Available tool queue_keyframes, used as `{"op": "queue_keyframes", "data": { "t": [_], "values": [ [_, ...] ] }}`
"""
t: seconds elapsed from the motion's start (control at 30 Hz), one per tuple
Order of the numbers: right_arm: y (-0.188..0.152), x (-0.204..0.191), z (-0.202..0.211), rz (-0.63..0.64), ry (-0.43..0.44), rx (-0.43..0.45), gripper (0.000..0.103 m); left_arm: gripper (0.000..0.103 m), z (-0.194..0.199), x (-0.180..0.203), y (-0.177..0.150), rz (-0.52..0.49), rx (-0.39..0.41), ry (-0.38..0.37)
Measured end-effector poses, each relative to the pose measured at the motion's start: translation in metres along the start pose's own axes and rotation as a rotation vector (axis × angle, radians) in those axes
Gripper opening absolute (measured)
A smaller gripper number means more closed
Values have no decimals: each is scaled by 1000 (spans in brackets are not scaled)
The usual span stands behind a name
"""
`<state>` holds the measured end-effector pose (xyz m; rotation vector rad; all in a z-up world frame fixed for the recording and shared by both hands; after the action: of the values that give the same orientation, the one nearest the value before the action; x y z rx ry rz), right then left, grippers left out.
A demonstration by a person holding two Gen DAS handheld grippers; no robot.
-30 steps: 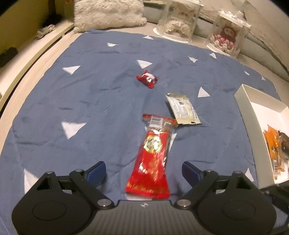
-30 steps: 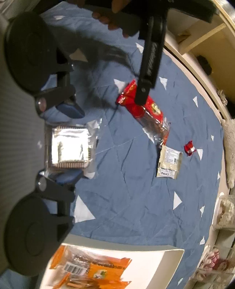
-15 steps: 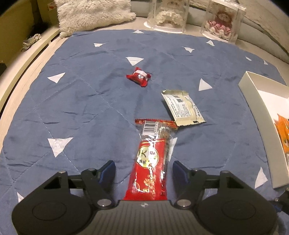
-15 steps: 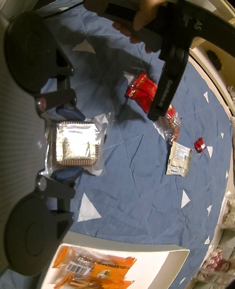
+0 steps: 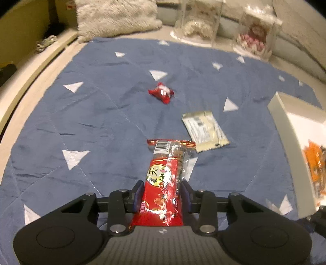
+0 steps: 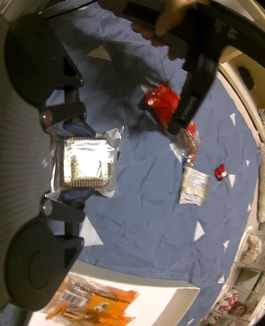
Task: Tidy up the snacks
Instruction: 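Carry the red bag and foil packet with both tools over the white tray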
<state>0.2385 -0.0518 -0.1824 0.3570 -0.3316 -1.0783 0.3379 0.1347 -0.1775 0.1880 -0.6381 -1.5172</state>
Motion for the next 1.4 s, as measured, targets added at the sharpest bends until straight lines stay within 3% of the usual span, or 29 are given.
{"op": "queue_keyframes", "data": {
  "t": [0.33, 0.7, 1.07, 1.4],
  "values": [
    [29, 54, 40, -136, -15, 152, 58, 38, 31, 23, 22, 4, 144, -32],
    [22, 139, 66, -274, -107, 223, 58, 38, 25, 93, 48, -54, 215, -139],
    [-6, 229, 75, -411, -220, 227, 58, 38, -10, 191, 74, -222, 189, -237],
    [-42, 309, 70, -560, -323, 192, 58, 38, -77, 275, 90, -435, 89, -317]
  ]
}}
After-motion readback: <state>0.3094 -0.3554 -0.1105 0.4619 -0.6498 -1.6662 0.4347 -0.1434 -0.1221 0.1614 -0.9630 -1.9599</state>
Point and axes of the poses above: each gripper's, at about its wrist camera, not at the fingertips, and z roughly against the way its jaws point, x to its right, y to its top, the point moved 7 cm from there along -z, roughly the way its jaws point, and after that the axes turned 15 degrees about -y, right-handed, at the moved point
